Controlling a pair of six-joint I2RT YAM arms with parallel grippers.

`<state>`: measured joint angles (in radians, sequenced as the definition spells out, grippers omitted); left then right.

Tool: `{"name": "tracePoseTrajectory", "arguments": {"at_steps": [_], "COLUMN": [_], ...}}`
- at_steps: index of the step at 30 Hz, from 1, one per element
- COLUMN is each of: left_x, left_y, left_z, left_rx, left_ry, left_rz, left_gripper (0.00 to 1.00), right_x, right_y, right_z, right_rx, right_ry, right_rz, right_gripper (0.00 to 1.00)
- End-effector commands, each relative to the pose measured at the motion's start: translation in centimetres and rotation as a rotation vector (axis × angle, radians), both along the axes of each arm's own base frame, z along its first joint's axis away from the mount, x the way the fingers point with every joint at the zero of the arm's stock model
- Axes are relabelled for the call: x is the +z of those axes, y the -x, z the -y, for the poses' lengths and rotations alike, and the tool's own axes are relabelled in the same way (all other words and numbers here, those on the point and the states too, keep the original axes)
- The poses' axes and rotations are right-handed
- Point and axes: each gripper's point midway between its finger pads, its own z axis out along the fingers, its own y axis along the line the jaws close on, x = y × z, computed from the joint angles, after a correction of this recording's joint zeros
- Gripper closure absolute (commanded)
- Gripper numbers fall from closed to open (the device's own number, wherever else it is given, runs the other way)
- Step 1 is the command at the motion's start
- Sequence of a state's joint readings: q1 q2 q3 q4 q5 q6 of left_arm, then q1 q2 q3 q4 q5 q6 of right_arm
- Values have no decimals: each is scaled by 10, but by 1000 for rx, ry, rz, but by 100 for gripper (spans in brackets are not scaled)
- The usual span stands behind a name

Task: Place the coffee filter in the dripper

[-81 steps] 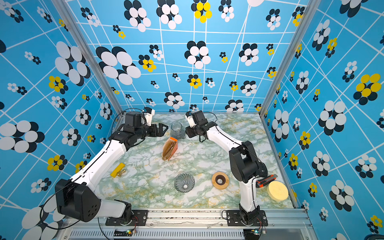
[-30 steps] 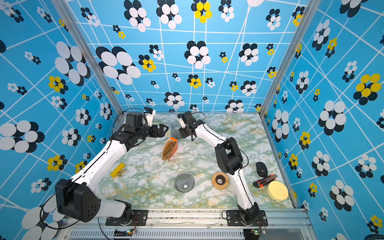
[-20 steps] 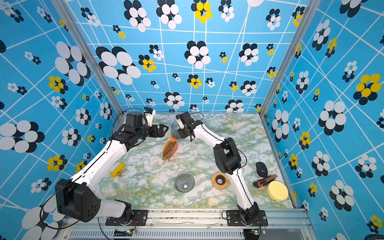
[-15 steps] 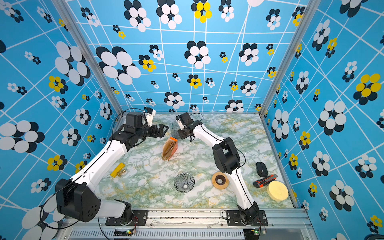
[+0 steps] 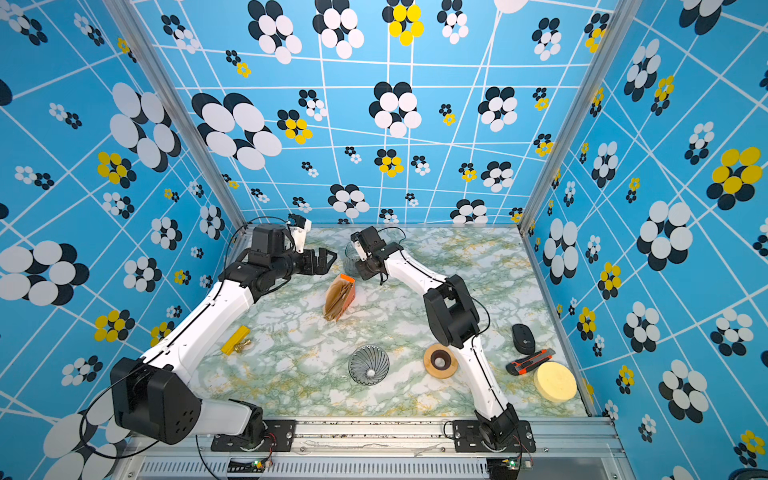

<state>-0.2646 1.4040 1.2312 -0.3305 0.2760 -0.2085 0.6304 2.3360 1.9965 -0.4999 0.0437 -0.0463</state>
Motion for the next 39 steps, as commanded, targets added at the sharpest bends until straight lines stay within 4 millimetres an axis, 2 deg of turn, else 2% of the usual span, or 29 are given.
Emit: {"name": "tracePoseTrajectory", "arguments": {"at_steps": [1, 3, 5, 6, 11, 13, 24, 29, 39], "left_x": [0, 1, 1, 2, 7, 7, 13, 11, 9], "left_y": [6, 5, 6, 6, 10, 10, 14, 14, 14], "left_z": [0, 0, 0, 2, 7, 7, 10, 13, 12], "left_rx": [-12, -10, -11, -14, -30, -32, -39, -47, -41], "left_ry": [-20, -19, -13, -6, 16, 15, 14, 24, 4], "left_rz": [3, 5, 2, 0, 0, -1, 11, -1, 3], "left_gripper": [1, 1, 1, 1, 1, 1, 1, 1, 1], "right_x": [19, 24, 15, 30, 33, 23, 21, 16, 10], "right_y": [9, 14, 21, 24, 44, 58, 106, 120, 140], "right_z": [12, 17, 24, 27, 45, 57, 107, 118, 120], "right_rx": [-15, -21, -29, -34, -79, -102, -281, -356, -398], "right_ry": [21, 20, 31, 15, 4, 10, 8, -5, -37], "right_rz": [42, 51, 37, 59, 52, 29, 56, 67, 83], "right_gripper": [84, 85, 85, 85, 85, 84, 84, 84, 82]}}
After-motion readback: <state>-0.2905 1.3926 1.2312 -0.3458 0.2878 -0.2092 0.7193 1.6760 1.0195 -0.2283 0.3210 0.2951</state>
